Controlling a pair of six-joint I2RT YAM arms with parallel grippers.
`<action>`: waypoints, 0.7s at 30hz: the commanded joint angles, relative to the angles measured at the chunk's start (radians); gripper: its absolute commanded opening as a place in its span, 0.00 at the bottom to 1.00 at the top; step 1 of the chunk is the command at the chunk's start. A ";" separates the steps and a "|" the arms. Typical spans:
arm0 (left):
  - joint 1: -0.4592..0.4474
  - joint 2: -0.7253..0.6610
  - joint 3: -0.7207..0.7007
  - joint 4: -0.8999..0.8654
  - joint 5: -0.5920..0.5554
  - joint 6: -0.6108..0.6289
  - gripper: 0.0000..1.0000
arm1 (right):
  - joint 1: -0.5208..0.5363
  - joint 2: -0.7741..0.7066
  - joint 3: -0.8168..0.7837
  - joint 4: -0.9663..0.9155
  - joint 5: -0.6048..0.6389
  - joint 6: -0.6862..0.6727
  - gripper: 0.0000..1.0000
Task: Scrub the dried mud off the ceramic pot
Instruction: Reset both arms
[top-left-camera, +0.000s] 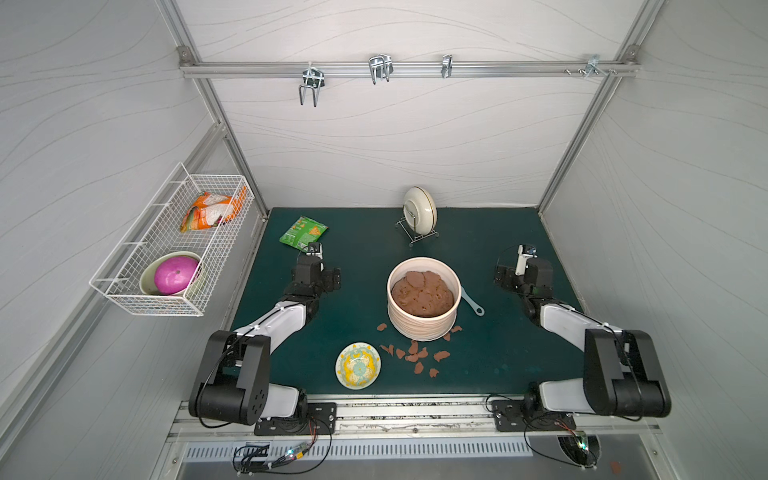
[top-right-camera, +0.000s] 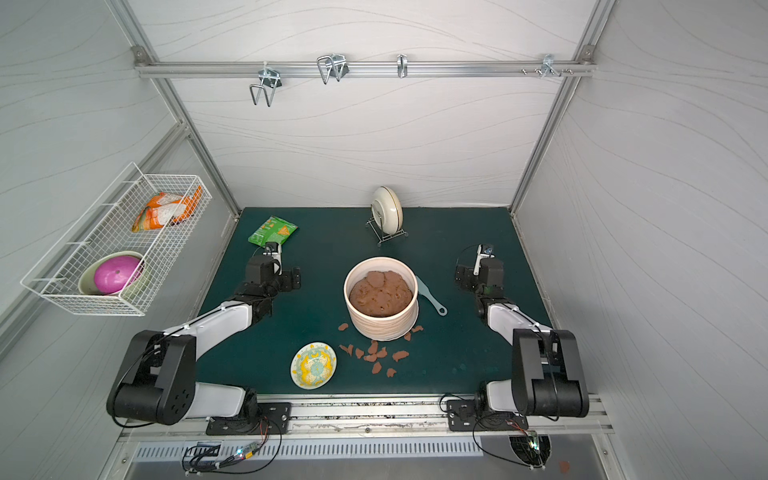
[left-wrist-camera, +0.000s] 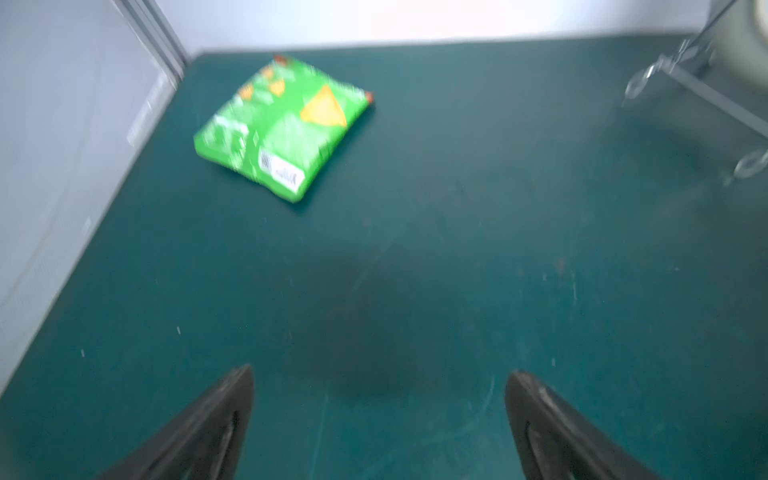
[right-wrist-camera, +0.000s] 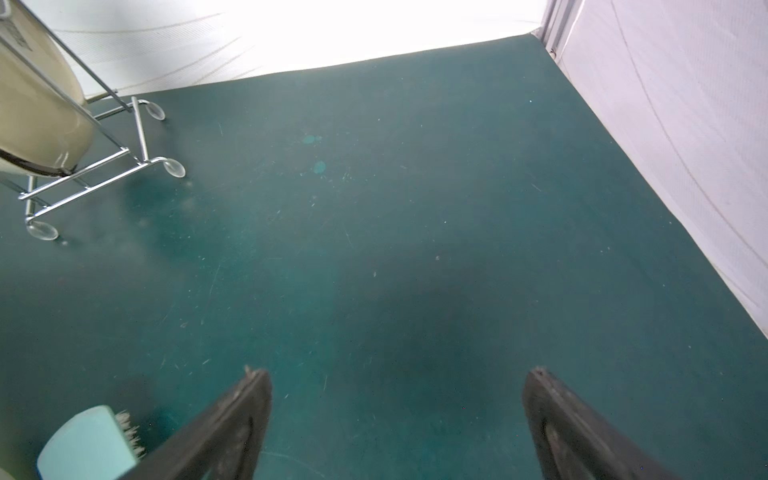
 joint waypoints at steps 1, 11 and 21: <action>0.044 -0.010 -0.026 0.188 0.117 0.012 1.00 | -0.039 -0.001 -0.007 0.098 -0.089 -0.026 0.99; 0.059 -0.071 -0.144 0.225 0.112 0.022 1.00 | -0.040 -0.002 -0.052 0.152 -0.159 -0.052 0.99; 0.083 0.073 -0.204 0.490 0.139 0.057 1.00 | -0.035 0.143 -0.108 0.349 -0.132 -0.047 0.99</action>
